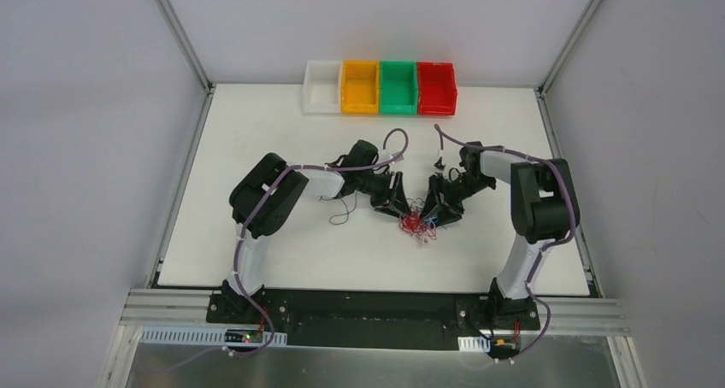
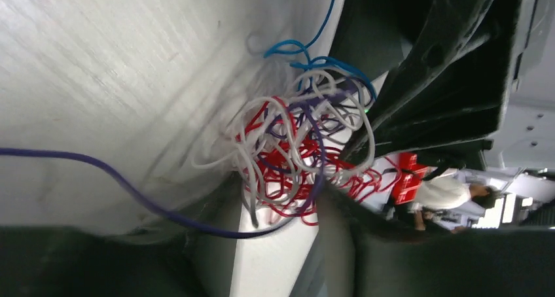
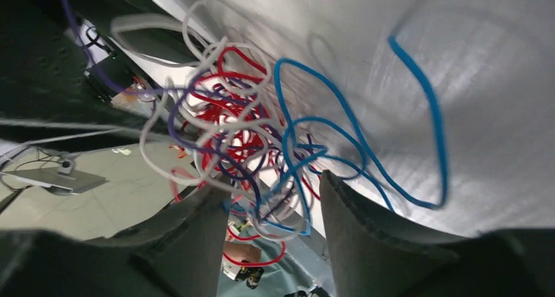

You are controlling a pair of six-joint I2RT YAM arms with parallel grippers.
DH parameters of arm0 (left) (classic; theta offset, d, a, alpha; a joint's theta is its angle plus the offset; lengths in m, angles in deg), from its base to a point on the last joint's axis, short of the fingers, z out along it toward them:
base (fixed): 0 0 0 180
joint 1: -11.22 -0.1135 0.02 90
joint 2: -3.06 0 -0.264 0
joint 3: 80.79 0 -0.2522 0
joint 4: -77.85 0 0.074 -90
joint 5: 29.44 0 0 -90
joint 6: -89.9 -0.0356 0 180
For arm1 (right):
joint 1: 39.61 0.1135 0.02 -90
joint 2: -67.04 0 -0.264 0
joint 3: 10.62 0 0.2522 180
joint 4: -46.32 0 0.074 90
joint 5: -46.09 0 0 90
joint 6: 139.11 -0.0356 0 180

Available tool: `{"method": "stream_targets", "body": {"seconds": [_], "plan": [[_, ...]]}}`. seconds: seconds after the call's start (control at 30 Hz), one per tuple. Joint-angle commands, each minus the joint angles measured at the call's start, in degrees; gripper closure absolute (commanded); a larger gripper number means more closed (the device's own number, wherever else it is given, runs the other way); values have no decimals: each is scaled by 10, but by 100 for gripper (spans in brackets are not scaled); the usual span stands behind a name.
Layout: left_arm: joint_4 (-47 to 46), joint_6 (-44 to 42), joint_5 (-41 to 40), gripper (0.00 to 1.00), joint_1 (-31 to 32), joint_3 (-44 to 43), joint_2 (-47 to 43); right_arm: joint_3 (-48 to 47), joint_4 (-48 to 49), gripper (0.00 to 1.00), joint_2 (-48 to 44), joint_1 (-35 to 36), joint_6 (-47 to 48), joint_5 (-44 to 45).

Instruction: Untangle the cables

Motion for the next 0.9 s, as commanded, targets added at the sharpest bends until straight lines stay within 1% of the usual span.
{"method": "stream_targets", "body": {"seconds": [0.0,0.03,0.07,0.1,0.13,0.2,0.3,0.37,0.43,0.5,0.6,0.67,0.77,0.87], "plan": [[-87,67,21,83,6,-3,19,-3,-4,55,11,3,-11,-57],[-54,46,21,100,2,-4,4,-7,-23,65,8,-6,0,-62],[-14,17,15,100,-4,-1,-24,-12,-39,78,1,-20,10,-62],[18,-11,8,100,-15,9,-56,-17,-56,94,-8,-41,22,-57],[53,-41,1,100,-29,19,-88,-23,-74,100,-20,-62,35,-44],[120,-90,-8,100,-64,43,-148,-34,-99,100,-49,-106,67,-6],[211,-142,-4,100,-139,77,-214,-49,-123,100,-90,-163,101,32],[253,-161,14,100,-205,98,-244,-69,-156,100,-99,-192,130,46],[286,-181,27,100,-288,113,-271,-91,-192,100,-101,-220,160,51],[328,-220,34,100,-354,111,-294,-111,-219,100,-101,-252,181,52],[401,-280,50,100,-450,83,-311,-144,-243,100,-94,-299,207,58],[430,-309,57,100,-503,65,-308,-161,-249,100,-83,-313,211,55],[457,-342,60,100,-549,42,-295,-179,-262,100,-62,-314,211,34],[473,-363,62,100,-558,31,-290,-187,-267,100,-44,-299,199,5]]}}
